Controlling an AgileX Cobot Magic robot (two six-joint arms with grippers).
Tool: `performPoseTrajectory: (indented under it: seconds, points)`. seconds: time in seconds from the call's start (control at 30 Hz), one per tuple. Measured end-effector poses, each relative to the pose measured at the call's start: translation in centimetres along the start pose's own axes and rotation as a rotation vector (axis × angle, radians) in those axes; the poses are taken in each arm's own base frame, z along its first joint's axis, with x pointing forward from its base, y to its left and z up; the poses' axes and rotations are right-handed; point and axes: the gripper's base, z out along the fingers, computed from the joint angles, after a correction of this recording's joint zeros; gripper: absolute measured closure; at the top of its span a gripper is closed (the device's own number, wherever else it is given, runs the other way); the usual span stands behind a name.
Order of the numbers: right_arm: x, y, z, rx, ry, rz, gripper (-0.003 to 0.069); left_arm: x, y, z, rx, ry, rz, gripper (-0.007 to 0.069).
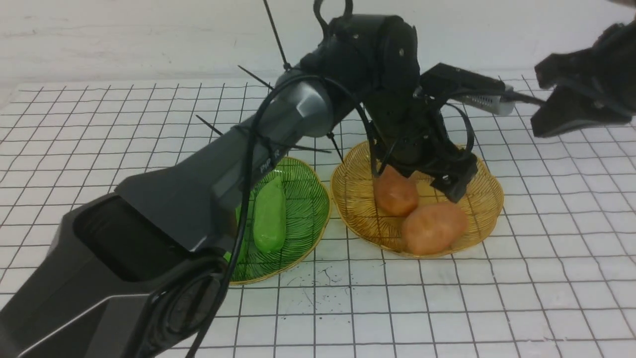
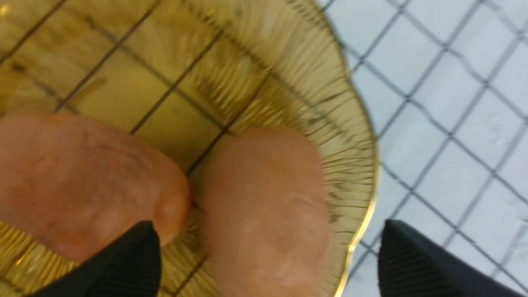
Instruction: Put different types of vegetables on the plate.
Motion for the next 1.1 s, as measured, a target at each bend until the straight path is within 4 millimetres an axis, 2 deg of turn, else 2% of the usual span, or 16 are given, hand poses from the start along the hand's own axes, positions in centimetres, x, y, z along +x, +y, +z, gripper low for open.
performPoseTrajectory:
  seconds: [0.1, 0.27, 0.37, 0.43, 0.47, 0.53, 0.57, 0.6, 0.7, 0.77, 0.8, 0.87, 0.9, 0.97, 1.03, 1.1]
  points:
    - [0.7, 0.0, -1.0, 0.039, -0.014, 0.009, 0.0674, 0.0, 0.0, 0.2, -0.004, 0.001, -0.018, -0.0054]
    - [2.1, 0.4, -5.5, 0.137, -0.127, -0.006, 0.0674, -0.1, 0.0, -0.3, -0.009, -0.004, -0.044, 0.0027]
    - [3.4, 1.2, -8.6, 0.146, -0.210, -0.020, 0.0674, -0.3, -0.2, -2.1, -0.012, -0.015, -0.077, 0.0179]
    - [4.4, 1.8, -10.6, 0.143, -0.273, -0.036, 0.0674, -0.5, -0.1, -4.0, -0.018, -0.043, -0.090, 0.0333]
    - [4.4, 1.8, -10.6, 0.143, -0.274, -0.038, 0.0674, -0.5, -0.1, -4.2, -0.019, -0.046, -0.092, 0.0347]
    - [6.3, 2.7, -13.7, 0.134, -0.412, -0.070, 0.0674, -0.8, 0.3, -7.2, -0.033, -0.093, -0.094, 0.0543]
    - [6.3, 2.7, -13.9, 0.133, -0.429, -0.077, 0.0674, -0.8, 0.3, -7.4, -0.033, -0.096, -0.092, 0.0543]
    - [7.7, 3.2, -15.4, 0.125, -0.530, -0.101, 0.0674, -0.9, 0.5, -9.3, -0.047, -0.127, -0.087, 0.0599]
    - [10.3, 3.7, -17.7, 0.115, -0.744, -0.160, 0.0674, -1.0, 0.7, -12.4, -0.062, -0.182, -0.085, 0.0624]
    - [12.2, 3.9, -18.7, 0.119, -0.866, -0.193, 0.0674, -0.9, 0.8, -15.2, -0.076, -0.232, -0.085, 0.0631]
    - [14.0, 3.8, -19.1, 0.124, -0.955, -0.215, 0.0674, -0.7, 0.7, -17.2, -0.090, -0.264, -0.084, 0.0632]
    - [16.7, 3.6, -19.3, 0.122, -1.087, -0.227, 0.0674, -0.2, 0.4, -19.7, -0.116, -0.299, -0.076, 0.0632]
    - [16.7, 3.6, -19.4, 0.122, -1.098, -0.226, 0.0674, 0.0, 0.3, -20.4, -0.125, -0.306, -0.073, 0.0632]
    - [19.5, 2.7, -17.6, 0.122, -1.205, -0.219, 0.0674, 1.2, -0.3, -23.8, -0.177, -0.342, -0.058, 0.0632]
    - [20.3, 2.3, -17.1, 0.128, -1.242, -0.223, 0.0674, 1.9, -0.6, -25.3, -0.196, -0.354, -0.053, 0.0632]
    - [22.0, 1.6, -15.9, 0.165, -1.346, -0.252, 0.0674, 4.7, -1.8, -29.2, -0.229, -0.374, -0.045, 0.0632]
